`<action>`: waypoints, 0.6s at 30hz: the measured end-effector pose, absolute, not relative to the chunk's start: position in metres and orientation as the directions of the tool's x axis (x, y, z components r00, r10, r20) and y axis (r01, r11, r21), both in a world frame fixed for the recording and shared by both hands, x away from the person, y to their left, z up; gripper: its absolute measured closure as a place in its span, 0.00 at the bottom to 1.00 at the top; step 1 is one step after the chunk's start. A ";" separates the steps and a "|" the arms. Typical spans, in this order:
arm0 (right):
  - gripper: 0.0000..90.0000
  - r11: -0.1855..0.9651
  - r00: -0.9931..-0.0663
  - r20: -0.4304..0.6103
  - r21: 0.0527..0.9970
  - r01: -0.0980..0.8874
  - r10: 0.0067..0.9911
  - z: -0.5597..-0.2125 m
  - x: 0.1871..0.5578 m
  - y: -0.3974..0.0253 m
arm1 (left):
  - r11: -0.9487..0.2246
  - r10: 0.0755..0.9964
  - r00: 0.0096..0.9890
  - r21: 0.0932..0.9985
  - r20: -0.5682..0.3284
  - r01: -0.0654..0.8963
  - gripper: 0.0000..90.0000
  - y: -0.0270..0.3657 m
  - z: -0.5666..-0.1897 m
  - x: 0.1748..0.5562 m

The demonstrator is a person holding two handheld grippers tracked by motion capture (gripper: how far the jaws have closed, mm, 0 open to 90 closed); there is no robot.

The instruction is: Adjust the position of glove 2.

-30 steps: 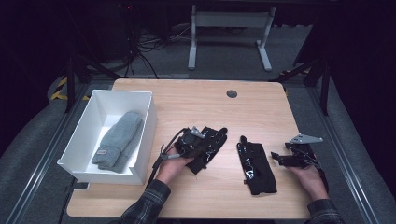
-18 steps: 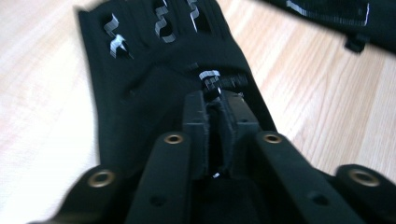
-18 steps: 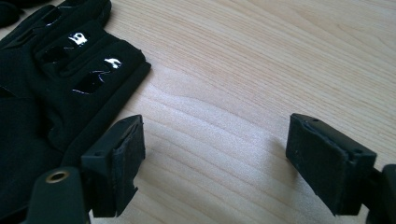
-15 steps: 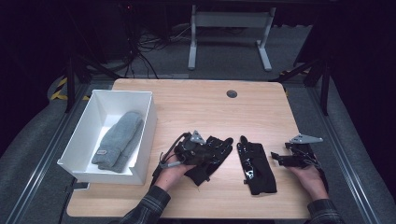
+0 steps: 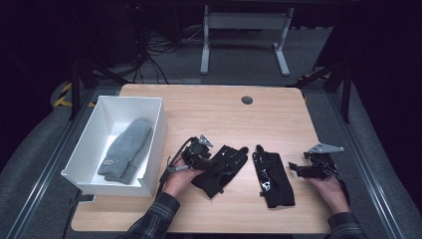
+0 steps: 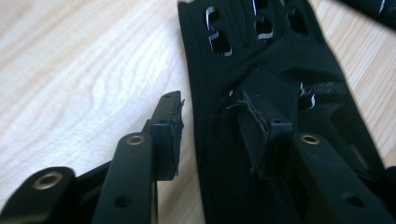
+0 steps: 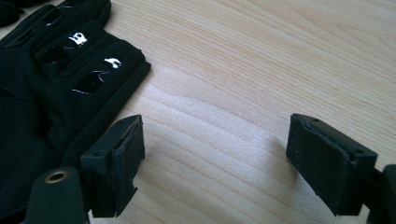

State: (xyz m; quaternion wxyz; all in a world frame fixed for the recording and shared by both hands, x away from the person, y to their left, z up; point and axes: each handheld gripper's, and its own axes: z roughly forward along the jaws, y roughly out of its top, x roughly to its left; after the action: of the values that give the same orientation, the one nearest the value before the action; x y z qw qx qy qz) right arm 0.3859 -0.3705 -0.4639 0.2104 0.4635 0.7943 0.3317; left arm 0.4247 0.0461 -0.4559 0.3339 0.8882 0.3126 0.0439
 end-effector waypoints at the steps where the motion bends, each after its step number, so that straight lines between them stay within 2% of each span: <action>1: 0.22 0.350 -0.482 -0.027 0.722 0.597 0.876 -0.464 0.386 -0.370 | -0.579 0.583 0.802 0.627 -0.128 0.521 0.70 0.045 -0.456 0.424; 6: 0.23 0.358 -0.485 -0.036 0.724 0.590 0.874 -0.464 0.385 -0.370 | -0.593 0.587 0.802 0.616 -0.109 0.518 0.92 0.044 -0.454 0.422; 11: 0.30 0.354 -0.494 -0.034 0.740 0.572 0.869 -0.459 0.380 -0.369 | -0.577 0.604 0.788 0.617 -0.120 0.536 0.95 0.045 -0.451 0.421; 14: 0.38 0.356 -0.510 -0.032 0.755 0.551 0.859 -0.453 0.375 -0.367 | -0.552 0.616 0.776 0.628 -0.136 0.548 0.95 0.050 -0.446 0.421; 18: 0.55 0.362 -0.541 -0.019 0.762 0.537 0.841 -0.449 0.368 -0.366 | -0.515 0.634 0.757 0.645 -0.156 0.564 0.95 0.060 -0.438 0.421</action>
State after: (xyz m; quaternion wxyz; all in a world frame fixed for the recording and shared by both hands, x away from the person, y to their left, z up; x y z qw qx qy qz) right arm 0.3676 -0.3664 -0.4486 0.2089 0.4314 0.7985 0.3643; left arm 0.4211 0.0600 -0.4378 0.3516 0.8688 0.3450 0.0498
